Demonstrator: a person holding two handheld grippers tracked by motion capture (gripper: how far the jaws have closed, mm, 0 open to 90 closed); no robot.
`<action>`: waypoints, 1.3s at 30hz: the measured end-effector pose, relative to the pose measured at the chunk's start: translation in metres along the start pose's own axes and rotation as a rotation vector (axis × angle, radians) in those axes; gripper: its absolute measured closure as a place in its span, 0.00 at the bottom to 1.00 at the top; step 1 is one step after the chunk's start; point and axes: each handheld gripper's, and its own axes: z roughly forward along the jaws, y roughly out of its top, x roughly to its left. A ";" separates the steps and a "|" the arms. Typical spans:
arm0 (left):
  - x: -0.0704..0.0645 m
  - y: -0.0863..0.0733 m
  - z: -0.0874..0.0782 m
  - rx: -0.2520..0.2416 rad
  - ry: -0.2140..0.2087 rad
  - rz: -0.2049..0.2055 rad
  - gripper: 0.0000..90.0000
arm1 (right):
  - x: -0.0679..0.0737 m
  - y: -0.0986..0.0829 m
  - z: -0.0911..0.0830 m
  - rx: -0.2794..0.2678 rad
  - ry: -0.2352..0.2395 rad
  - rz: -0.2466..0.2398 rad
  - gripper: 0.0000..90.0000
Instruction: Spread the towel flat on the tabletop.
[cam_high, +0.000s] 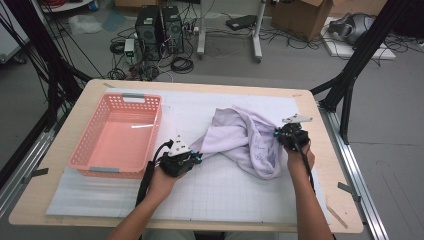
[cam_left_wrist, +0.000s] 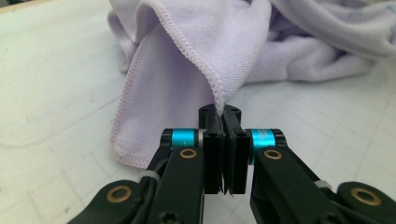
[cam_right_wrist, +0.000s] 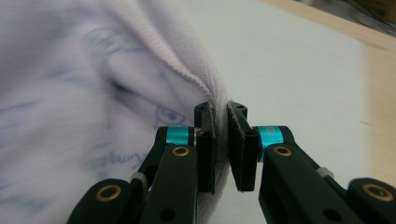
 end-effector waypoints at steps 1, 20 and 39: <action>0.000 -0.002 -0.001 0.000 -0.002 -0.005 0.97 | -0.007 0.001 0.002 0.011 -0.029 0.030 0.88; 0.004 -0.019 -0.011 -0.061 -0.021 -0.042 0.57 | 0.072 0.048 0.007 -0.097 0.327 -0.054 0.70; 0.008 -0.020 -0.017 -0.095 0.004 -0.033 0.54 | 0.081 -0.047 -0.092 -0.139 0.573 -0.274 0.94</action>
